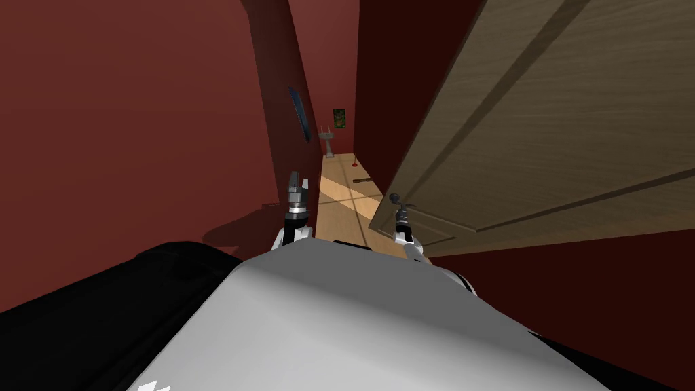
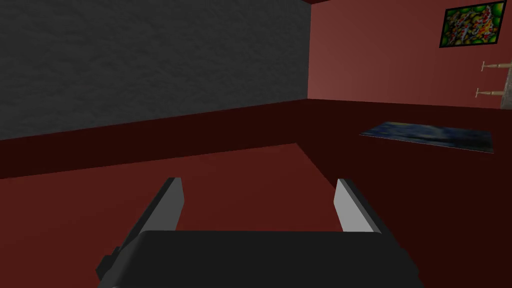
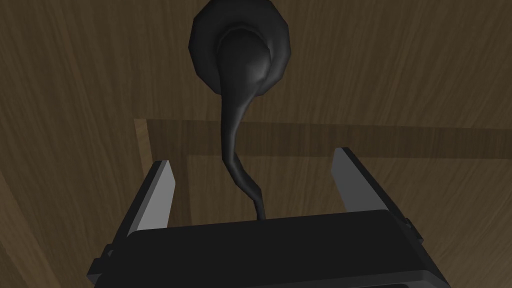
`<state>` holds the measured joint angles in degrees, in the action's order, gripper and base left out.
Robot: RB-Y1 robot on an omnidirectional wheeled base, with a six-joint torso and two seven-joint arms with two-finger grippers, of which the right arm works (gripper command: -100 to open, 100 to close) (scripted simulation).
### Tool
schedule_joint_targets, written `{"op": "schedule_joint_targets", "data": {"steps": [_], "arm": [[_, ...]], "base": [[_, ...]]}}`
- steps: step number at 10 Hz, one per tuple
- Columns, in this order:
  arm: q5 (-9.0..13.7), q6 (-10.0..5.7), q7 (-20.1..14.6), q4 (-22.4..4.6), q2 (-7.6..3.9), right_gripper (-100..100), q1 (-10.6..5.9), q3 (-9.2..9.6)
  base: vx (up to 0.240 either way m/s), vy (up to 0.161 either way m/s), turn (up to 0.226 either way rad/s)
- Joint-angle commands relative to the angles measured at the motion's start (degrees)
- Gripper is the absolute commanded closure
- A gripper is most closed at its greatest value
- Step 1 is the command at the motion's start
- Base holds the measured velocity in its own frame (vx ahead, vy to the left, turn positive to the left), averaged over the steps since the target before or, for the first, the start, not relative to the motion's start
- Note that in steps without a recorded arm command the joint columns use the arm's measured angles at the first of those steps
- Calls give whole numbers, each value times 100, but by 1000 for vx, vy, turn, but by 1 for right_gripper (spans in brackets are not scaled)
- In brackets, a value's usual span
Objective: Pull the door open
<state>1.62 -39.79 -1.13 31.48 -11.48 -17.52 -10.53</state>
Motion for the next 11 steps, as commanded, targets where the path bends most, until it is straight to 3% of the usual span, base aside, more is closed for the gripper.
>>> {"op": "schedule_joint_targets", "data": {"steps": [1, 7, 8, 11], "arm": [[3, -2, -1, -7, 0, -100, -4, 0], [8, -6, -3, -21, 1, -100, -11, 2], [8, -6, -3, -21, 1, 100, -11, 2], [8, -6, -3, -21, 1, 100, -11, 2]], "base": [[183, 55, -238], [174, 77, -158], [-14, -2, 47], [-25, -10, 12]]}}
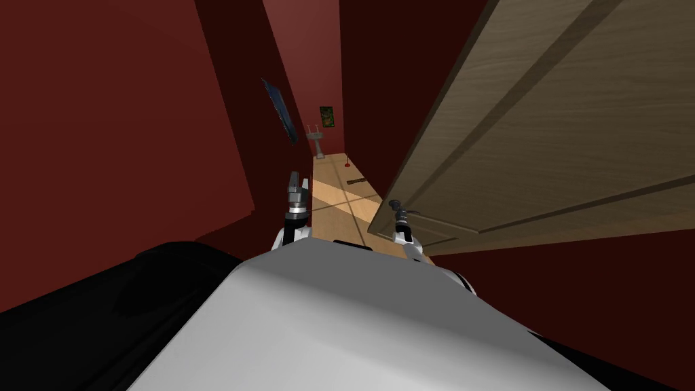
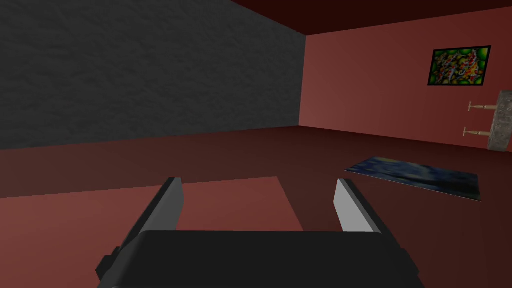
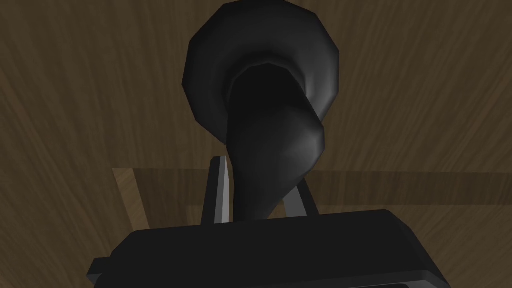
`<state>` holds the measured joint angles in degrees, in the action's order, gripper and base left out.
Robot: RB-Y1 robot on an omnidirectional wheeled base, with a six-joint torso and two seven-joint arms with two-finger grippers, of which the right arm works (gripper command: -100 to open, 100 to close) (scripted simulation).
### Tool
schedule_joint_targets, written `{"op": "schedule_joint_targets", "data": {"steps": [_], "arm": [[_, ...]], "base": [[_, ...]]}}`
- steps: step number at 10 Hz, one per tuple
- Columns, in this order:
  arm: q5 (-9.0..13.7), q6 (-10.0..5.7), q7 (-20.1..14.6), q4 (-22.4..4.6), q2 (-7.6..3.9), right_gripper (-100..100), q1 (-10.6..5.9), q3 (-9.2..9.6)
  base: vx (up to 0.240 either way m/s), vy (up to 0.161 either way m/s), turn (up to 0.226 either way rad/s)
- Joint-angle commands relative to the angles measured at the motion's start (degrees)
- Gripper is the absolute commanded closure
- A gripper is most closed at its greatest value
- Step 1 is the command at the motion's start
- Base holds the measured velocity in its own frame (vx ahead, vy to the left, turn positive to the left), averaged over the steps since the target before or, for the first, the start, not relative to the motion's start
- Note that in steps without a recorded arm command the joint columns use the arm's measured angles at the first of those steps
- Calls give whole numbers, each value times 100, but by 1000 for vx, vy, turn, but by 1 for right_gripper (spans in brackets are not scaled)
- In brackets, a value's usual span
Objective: Pull the door open
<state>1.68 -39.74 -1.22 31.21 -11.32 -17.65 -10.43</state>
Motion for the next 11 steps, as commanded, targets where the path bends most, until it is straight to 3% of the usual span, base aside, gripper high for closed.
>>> {"op": "schedule_joint_targets", "data": {"steps": [1, 4, 11], "arm": [[2, -11, 6, 6, -16, 100, 2, -8], [-3, 0, 0, 2, -4, 100, 5, 0], [-12, -9, -5, 29, -30, 100, -3, -9]], "base": [[-7, 1, -3], [-82, -62, 137], [-187, -83, 197]]}}
